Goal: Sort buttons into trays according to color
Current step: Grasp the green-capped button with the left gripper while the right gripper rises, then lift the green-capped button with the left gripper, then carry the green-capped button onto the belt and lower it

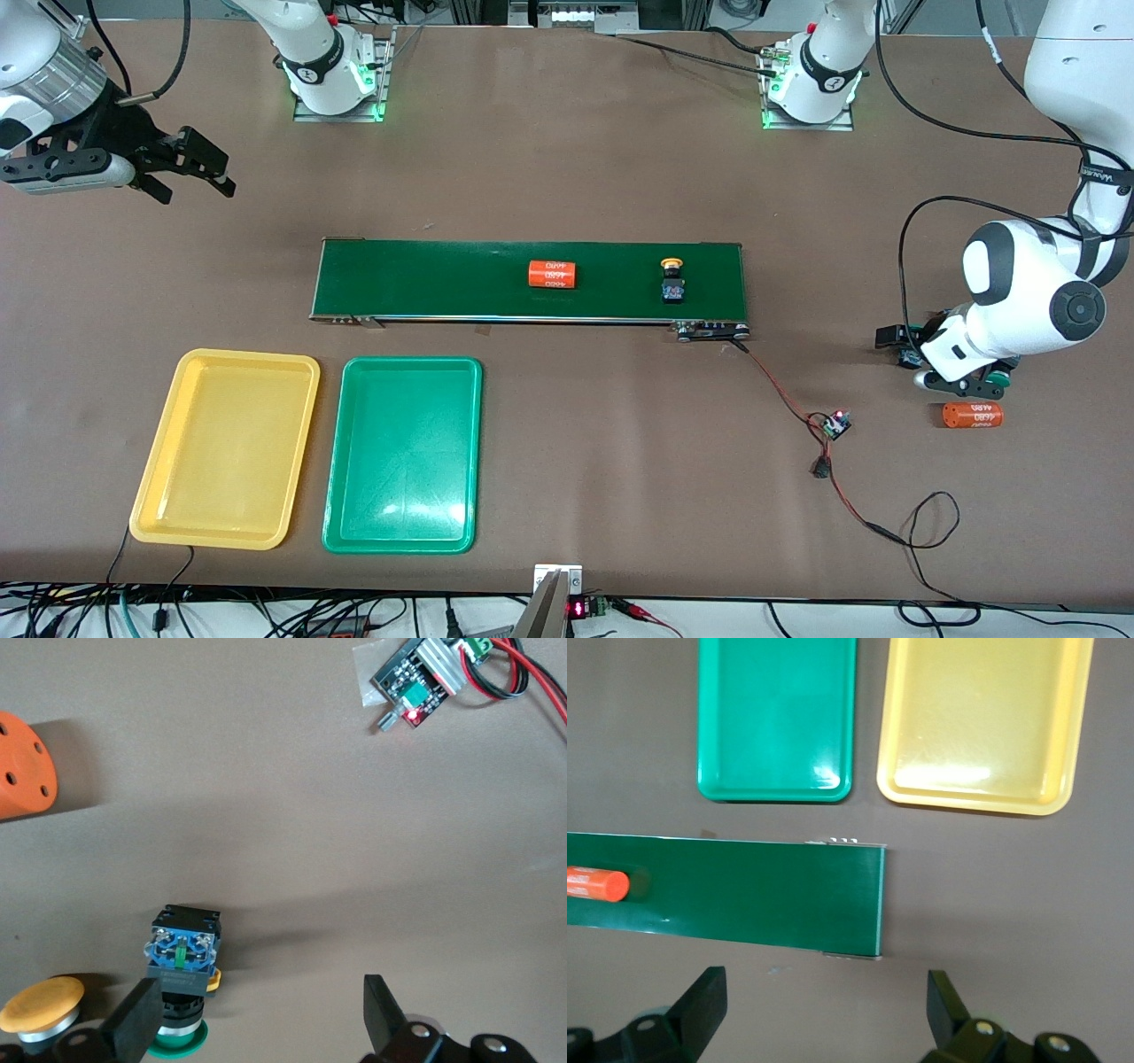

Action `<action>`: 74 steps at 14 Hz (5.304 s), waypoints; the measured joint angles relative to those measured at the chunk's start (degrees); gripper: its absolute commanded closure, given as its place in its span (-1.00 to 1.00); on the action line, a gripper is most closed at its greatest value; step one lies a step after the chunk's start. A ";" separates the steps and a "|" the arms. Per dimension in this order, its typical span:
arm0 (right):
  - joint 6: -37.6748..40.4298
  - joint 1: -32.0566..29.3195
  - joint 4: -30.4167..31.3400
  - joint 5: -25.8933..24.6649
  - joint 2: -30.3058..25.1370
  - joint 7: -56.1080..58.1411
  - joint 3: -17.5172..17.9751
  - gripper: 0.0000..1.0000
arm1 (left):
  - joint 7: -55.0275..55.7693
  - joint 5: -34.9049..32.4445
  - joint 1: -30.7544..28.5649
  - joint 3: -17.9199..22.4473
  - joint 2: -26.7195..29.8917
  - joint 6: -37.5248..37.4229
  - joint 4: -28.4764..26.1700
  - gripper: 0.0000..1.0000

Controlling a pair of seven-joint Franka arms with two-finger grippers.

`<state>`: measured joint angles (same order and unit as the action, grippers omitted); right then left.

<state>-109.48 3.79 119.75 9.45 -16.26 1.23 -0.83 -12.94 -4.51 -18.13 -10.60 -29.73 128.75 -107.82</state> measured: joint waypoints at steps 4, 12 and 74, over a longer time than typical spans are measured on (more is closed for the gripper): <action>-4.90 0.07 3.29 1.16 0.06 -1.12 2.29 -1.00 | -0.30 0.00 -0.33 2.32 -1.33 1.02 -0.02 -1.00; -10.96 0.12 7.41 1.20 0.51 -6.02 7.52 -1.00 | -1.50 -2.56 -0.51 2.35 -3.09 3.79 0.08 -1.00; -11.72 0.12 7.32 1.20 3.05 -6.00 9.06 -1.00 | 21.40 11.45 25.34 0.57 4.82 -11.37 0.78 1.00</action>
<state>-121.20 3.91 127.07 10.64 -13.21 -4.77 8.23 8.46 6.95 7.21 -10.03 -24.91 117.38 -107.04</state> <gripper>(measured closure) 0.000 0.590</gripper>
